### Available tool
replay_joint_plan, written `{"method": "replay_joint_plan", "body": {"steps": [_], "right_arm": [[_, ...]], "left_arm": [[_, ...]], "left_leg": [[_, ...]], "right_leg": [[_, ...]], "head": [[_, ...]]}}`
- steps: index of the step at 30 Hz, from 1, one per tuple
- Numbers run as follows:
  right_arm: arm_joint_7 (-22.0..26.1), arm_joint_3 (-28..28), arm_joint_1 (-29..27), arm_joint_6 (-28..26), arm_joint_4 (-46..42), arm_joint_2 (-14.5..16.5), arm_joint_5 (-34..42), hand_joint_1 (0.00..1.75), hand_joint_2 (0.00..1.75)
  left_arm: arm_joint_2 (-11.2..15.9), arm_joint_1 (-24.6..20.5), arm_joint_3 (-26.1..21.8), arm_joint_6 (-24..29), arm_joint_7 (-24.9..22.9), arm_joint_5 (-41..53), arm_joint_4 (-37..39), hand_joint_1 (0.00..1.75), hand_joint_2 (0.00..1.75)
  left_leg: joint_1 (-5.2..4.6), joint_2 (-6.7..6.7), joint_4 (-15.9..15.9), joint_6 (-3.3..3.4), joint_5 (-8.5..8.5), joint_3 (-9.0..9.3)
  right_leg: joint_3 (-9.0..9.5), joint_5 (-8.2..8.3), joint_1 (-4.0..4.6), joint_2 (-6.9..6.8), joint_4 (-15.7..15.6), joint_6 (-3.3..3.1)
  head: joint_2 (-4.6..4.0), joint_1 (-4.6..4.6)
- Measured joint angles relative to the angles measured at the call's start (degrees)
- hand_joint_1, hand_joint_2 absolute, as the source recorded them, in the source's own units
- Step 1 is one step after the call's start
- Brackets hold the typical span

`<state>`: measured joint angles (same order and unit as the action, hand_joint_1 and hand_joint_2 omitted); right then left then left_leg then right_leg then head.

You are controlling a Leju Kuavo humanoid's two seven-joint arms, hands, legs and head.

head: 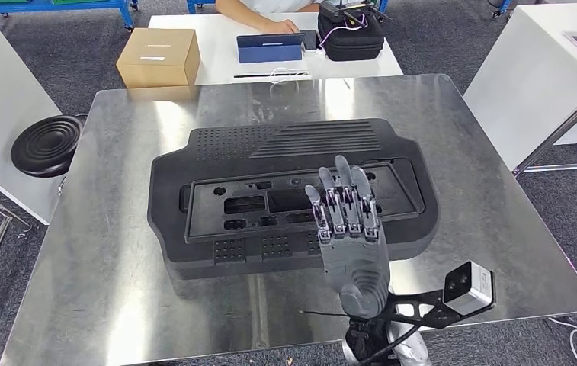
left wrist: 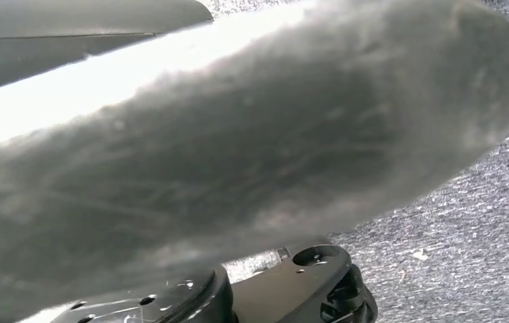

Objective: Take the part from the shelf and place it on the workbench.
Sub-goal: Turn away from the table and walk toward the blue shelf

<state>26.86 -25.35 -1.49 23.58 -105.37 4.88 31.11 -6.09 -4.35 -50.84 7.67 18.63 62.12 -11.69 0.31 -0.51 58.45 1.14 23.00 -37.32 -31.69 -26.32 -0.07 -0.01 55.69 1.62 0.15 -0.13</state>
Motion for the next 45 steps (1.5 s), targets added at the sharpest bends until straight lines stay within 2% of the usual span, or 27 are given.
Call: {"method": "replay_joint_plan", "body": {"steps": [7,26,28,30,31,32,34,35,36,37,38,39,40,41,42,45], "right_arm": [[0.48,1.82,-4.46,0.51,-2.80,-0.85,-0.84,0.00,1.75],[0.72,3.38,-6.59,0.42,-3.85,-1.32,-0.93,0.00,1.75],[0.81,4.18,-7.17,0.39,-3.88,-1.30,-0.92,0.00,1.75],[0.91,5.09,-7.77,0.22,-4.20,-1.15,-0.94,0.00,1.75],[0.99,5.68,-8.08,0.04,-4.45,-1.03,-1.04,0.00,1.75],[1.12,6.37,-8.37,-0.21,-4.72,-0.91,-1.16,0.00,1.75],[1.31,7.78,-8.86,-0.76,-5.12,-0.72,-1.43,0.00,1.75],[1.36,8.43,-9.17,-1.09,-5.29,-0.63,-1.47,0.00,1.75],[1.36,9.09,-9.52,-1.43,-5.45,-0.52,-1.49,0.00,1.75],[1.36,9.73,-9.84,-1.71,-5.59,-0.37,-1.47,0.00,1.75],[1.34,10.30,-10.07,-1.92,-5.68,-0.22,-1.42,0.00,1.75],[1.33,10.86,-10.20,-2.03,-5.73,-0.05,-1.32,0.00,1.75],[1.28,11.31,-10.28,-2.05,-5.76,0.13,-1.20,0.00,1.75],[1.24,11.69,-10.38,-2.04,-5.79,0.30,-1.08,0.00,1.75],[1.20,12.01,-10.51,-2.04,-5.83,0.50,-0.97,0.00,1.75],[1.05,12.84,-10.87,-2.00,-5.90,1.08,-0.79,0.00,1.75]], "left_arm": [[0.03,0.52,-1.22,-0.08,0.98,-0.56,0.02,0.00,0.00],[0.05,0.64,-1.76,-0.54,1.14,-1.01,0.02,0.00,0.00],[0.09,0.71,-1.80,-0.64,1.15,-1.09,0.02,0.00,0.00],[0.15,0.76,-1.93,-0.76,1.16,-1.20,0.03,0.00,0.00],[0.17,0.78,-2.07,-0.82,1.15,-1.27,0.03,0.00,0.00],[0.16,0.80,-2.23,-0.88,1.14,-1.36,0.04,0.00,0.00],[0.16,0.82,-2.57,-0.95,1.12,-1.51,0.04,0.00,0.00],[0.16,0.83,-2.72,-1.01,1.11,-1.57,0.04,0.00,0.00],[0.16,0.85,-2.88,-1.07,1.13,-1.61,0.05,0.00,0.00],[0.14,0.87,-3.01,-1.15,1.16,-1.64,0.06,0.00,0.00],[0.13,0.89,-3.10,-1.21,1.21,-1.66,0.07,0.00,0.00],[0.13,0.89,-3.17,-1.25,1.29,-1.67,0.07,0.00,0.00],[0.20,0.91,-3.20,-1.26,1.38,-1.67,0.03,0.00,0.00],[0.29,0.97,-3.21,-1.25,1.48,-1.66,-0.02,0.00,0.00],[0.37,1.02,-3.22,-1.23,1.57,-1.66,-0.07,0.00,0.00],[0.43,1.18,-3.26,-1.26,1.78,-1.63,-0.09,0.00,0.00]], "left_leg": [[0.00,0.02,0.00,0.01,0.03,0.03],[0.00,0.00,0.00,0.01,0.04,0.14],[-0.13,0.00,0.00,0.26,0.15,0.15],[0.03,0.03,-0.96,1.00,-0.19,0.81],[0.16,0.07,-1.56,1.42,-0.47,1.24],[0.35,0.14,-2.12,1.67,-0.81,1.61],[0.39,0.24,-2.31,1.80,-1.04,1.64],[0.42,0.26,-2.29,1.70,-1.13,1.52],[0.51,0.28,-2.27,1.50,-1.25,1.37],[0.67,0.28,-2.22,1.23,-1.40,1.20],[0.92,0.27,-2.14,0.86,-1.59,1.00],[1.07,0.26,-1.93,0.36,-1.74,0.78],[1.12,0.27,-1.67,-0.22,-1.80,0.56],[1.12,0.28,-1.45,-0.82,-1.80,0.45],[1.04,0.30,-1.31,-1.33,-1.77,0.48],[1.50,0.37,-1.30,-2.39,-1.72,0.64]], "right_leg": [[0.02,-0.01,0.00,0.00,0.00,0.00],[0.14,-0.02,0.00,0.00,-0.01,0.01],[0.33,0.10,-0.10,0.00,-0.23,0.22],[0.61,0.01,-0.12,0.01,-0.15,0.64],[0.33,-0.61,-0.14,0.02,0.88,0.74],[-0.66,-1.87,-0.16,0.04,3.17,0.59],[-4.08,-5.39,-0.52,0.04,10.43,0.21],[-5.67,-6.70,-0.79,0.03,13.75,0.27],[-6.33,-7.15,-1.12,0.03,15.32,0.66],[-5.83,-6.70,-1.48,0.01,14.66,1.33],[-4.15,-5.52,-1.90,-0.02,11.69,2.20],[-1.81,-4.15,-2.34,-0.10,7.38,3.09],[-0.02,-2.93,-2.53,-0.22,3.82,3.61],[1.09,-1.93,-2.63,-0.27,1.46,3.55],[1.39,-1.34,-2.58,-0.30,0.61,3.12],[0.89,-0.30,-2.31,-0.20,1.17,1.12]], "head": [[0.00,-0.01],[0.00,0.01],[0.01,0.00],[0.01,-0.02],[0.00,0.03],[0.00,0.09],[0.01,0.20],[0.01,0.21],[0.01,0.19],[0.00,0.19],[0.00,0.19],[0.00,0.21],[0.00,0.33],[0.00,0.34],[0.00,0.35],[0.00,0.19]]}}
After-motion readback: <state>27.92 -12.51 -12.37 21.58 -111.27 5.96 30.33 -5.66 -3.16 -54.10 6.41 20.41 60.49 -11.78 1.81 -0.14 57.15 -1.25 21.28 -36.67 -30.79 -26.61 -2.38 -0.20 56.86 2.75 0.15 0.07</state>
